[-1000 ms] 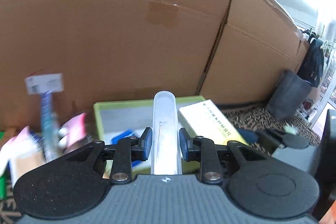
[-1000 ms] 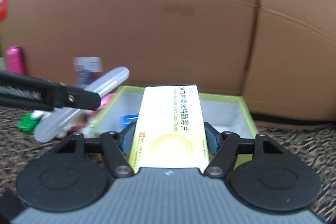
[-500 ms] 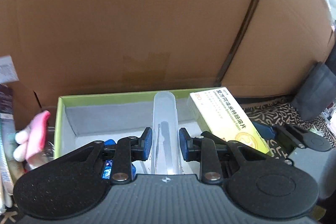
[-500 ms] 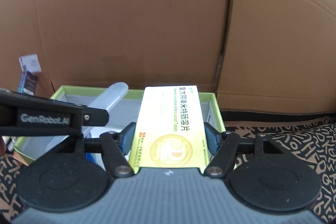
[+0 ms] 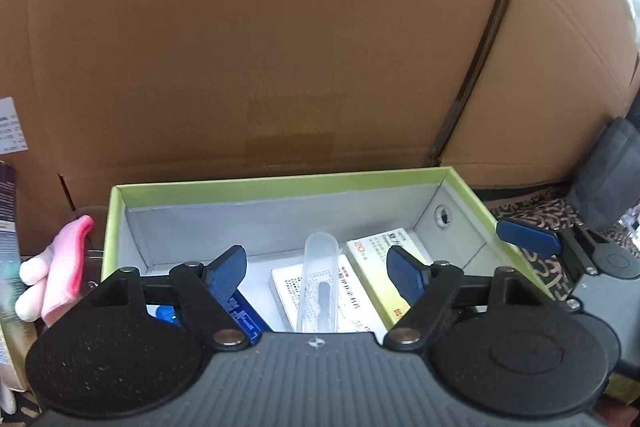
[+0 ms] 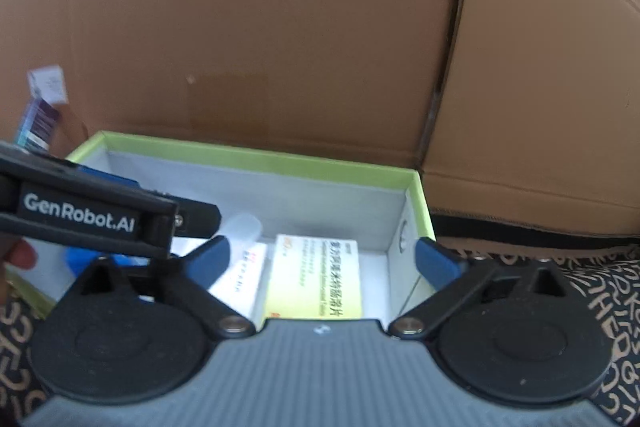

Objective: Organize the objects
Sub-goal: 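Carry the tube and yellow box into the shoebox and release both, then grasp the green box with the left tool while the right tool grasps the cotton swab bag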

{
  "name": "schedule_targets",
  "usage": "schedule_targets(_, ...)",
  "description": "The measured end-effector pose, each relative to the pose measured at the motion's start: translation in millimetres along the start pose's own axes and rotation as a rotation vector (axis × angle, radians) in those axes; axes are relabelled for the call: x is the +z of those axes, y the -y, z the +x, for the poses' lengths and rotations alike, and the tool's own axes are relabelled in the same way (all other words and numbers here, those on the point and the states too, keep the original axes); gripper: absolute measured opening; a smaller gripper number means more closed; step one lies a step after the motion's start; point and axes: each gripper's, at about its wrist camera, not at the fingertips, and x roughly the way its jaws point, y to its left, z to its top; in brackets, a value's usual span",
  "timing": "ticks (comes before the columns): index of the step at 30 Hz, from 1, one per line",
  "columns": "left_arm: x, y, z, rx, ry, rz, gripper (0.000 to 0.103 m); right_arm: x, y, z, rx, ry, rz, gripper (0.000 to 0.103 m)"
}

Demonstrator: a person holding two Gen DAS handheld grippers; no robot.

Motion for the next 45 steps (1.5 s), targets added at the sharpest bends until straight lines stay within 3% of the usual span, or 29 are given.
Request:
schedule_targets(5, 2, -7, -36, -0.005, 0.071, -0.006, 0.08, 5, -4, -30, 0.028, 0.05, 0.033, 0.103)
schedule_targets(9, -8, -20, -70, 0.009, 0.08, -0.044, 0.081, 9, -11, -55, 0.093, 0.083, 0.088, 0.103)
schedule_targets(16, -55, -49, -120, 0.043, 0.063, -0.072, 0.081, -11, -52, -111, 0.201, 0.124, 0.103, 0.103)
schedule_targets(22, -100, -86, -169, 0.113, 0.058, -0.062, 0.081, -34, -101, -127, 0.258, 0.095, 0.113, 0.103)
schedule_targets(33, -156, -157, -215, 0.24, 0.057, -0.103, 0.081, -66, -201, -120, 0.341, -0.009, 0.05, 0.103)
schedule_targets(40, -157, -212, -212, 0.302, 0.062, -0.17, 0.081, -60, -252, -98, 0.38, -0.047, 0.006, 0.102)
schedule_targets(45, -157, -244, -209, 0.358, 0.046, -0.205, 0.081, -44, -282, -72, 0.337, -0.042, -0.045, 0.092)
